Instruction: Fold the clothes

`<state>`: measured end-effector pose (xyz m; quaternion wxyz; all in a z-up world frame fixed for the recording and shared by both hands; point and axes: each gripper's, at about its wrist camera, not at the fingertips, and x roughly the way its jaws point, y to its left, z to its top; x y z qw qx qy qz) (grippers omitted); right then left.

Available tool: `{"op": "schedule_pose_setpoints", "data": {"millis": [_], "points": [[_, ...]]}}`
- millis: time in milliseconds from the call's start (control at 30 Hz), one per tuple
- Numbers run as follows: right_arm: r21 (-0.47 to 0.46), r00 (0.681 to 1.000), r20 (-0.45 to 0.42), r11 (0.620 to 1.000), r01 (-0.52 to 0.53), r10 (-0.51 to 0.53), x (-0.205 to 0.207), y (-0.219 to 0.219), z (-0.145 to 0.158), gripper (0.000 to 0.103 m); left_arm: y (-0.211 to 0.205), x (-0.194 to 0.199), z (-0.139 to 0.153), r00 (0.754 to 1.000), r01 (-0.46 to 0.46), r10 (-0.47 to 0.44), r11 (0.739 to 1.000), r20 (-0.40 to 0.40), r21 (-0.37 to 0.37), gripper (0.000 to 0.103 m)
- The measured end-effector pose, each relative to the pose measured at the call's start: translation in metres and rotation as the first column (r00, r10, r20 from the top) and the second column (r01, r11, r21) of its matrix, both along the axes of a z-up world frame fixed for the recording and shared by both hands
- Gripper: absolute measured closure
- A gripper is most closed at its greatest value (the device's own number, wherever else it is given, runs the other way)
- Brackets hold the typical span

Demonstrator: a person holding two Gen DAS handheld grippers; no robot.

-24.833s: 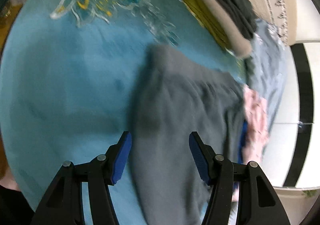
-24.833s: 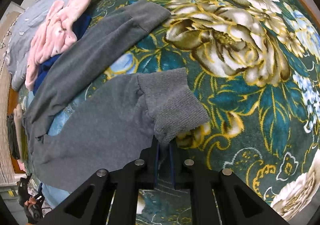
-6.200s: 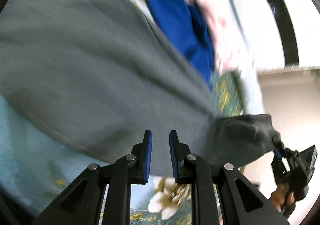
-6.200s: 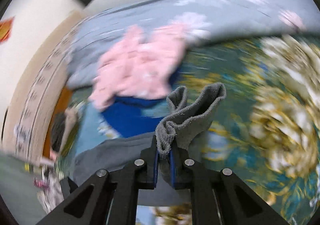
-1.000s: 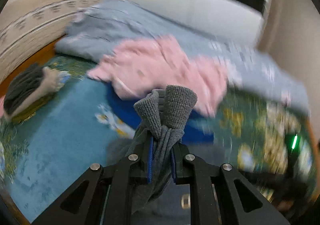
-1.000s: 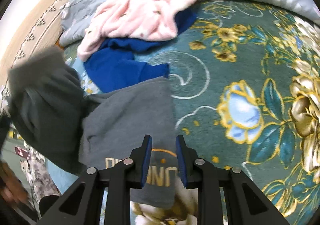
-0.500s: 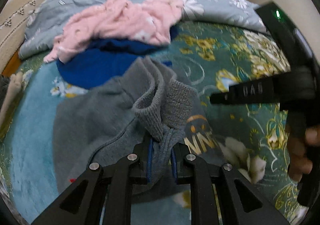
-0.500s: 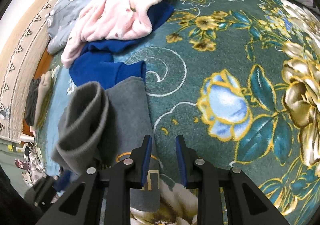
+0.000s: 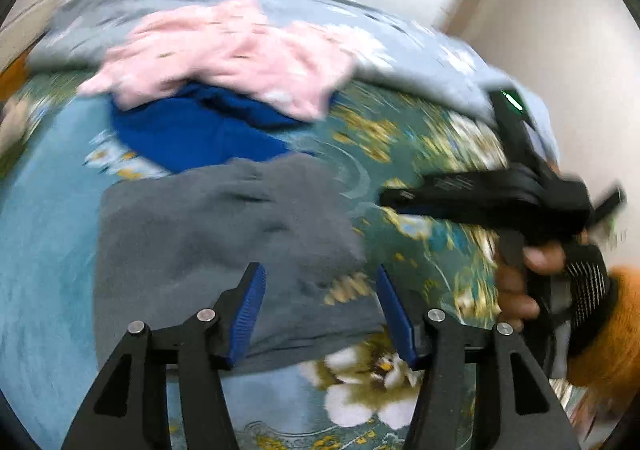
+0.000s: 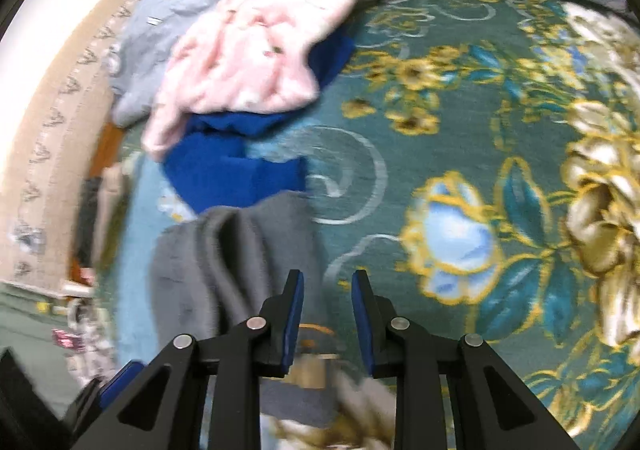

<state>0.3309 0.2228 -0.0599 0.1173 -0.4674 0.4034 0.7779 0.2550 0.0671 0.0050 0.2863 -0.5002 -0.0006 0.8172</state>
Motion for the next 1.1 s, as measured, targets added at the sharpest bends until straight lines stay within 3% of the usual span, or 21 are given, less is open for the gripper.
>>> {"op": "schedule_pose_setpoints", "data": {"millis": [100, 233, 300, 400, 467, 600, 700, 833, 900, 967, 1100], "points": [[-0.080, 0.994, -0.072, 0.993, -0.090, 0.085, -0.014, -0.010, 0.005, 0.060, -0.047, -0.024, -0.009, 0.977, -0.208, 0.206, 0.978, 0.058, 0.032, 0.044], [-0.144, 0.980, -0.072, 0.970, -0.194, 0.185, -0.036, -0.024, -0.003, 0.049, -0.106, -0.042, -0.040, 0.894, -0.426, 0.420, 0.905, 0.158, 0.004, 0.044], [-0.133, 0.977, -0.043, 0.968, -0.211, 0.207, -0.045, -0.028, -0.011, 0.047, -0.124, -0.040, -0.059, 0.856, -0.477, 0.473, 0.878, 0.209, -0.031, 0.044], [-0.172, 0.974, -0.025, 0.958, -0.228, 0.227, -0.052, -0.029, -0.026, 0.047, -0.150, -0.038, -0.088, 0.760, -0.575, 0.536, 0.818, 0.368, -0.002, 0.044], [-0.229, 0.963, -0.039, 0.936, -0.267, 0.265, -0.056, -0.033, -0.035, 0.047, -0.161, -0.037, -0.100, 0.707, -0.630, 0.571, 0.777, 0.417, 0.003, 0.044], [-0.286, 0.959, -0.035, 0.916, -0.281, 0.283, -0.064, -0.033, -0.055, 0.047, -0.177, -0.033, -0.114, 0.627, -0.702, 0.615, 0.712, 0.478, 0.003, 0.044], [-0.355, 0.976, -0.039, 0.910, -0.215, 0.215, -0.065, -0.027, -0.061, 0.045, -0.181, -0.030, -0.114, 0.613, -0.723, 0.623, 0.691, 0.485, 0.026, 0.044], [-0.390, 0.978, -0.021, 0.899, -0.198, 0.206, -0.063, -0.038, -0.057, 0.051, -0.178, -0.029, -0.113, 0.615, -0.725, 0.629, 0.689, 0.476, 0.026, 0.045], [-0.366, 0.980, -0.014, 0.911, -0.190, 0.199, -0.062, -0.042, -0.051, 0.073, -0.175, -0.027, -0.112, 0.620, -0.721, 0.628, 0.692, 0.471, 0.026, 0.044], [-0.353, 0.980, -0.021, 0.916, -0.191, 0.196, -0.064, -0.047, -0.042, 0.087, -0.173, -0.027, -0.112, 0.623, -0.719, 0.627, 0.694, 0.469, 0.028, 0.044], [-0.372, 0.966, -0.134, 0.892, -0.256, 0.221, -0.064, -0.055, -0.018, 0.089, -0.182, -0.032, -0.108, 0.626, -0.722, 0.625, 0.691, 0.465, 0.044, 0.045]]}}
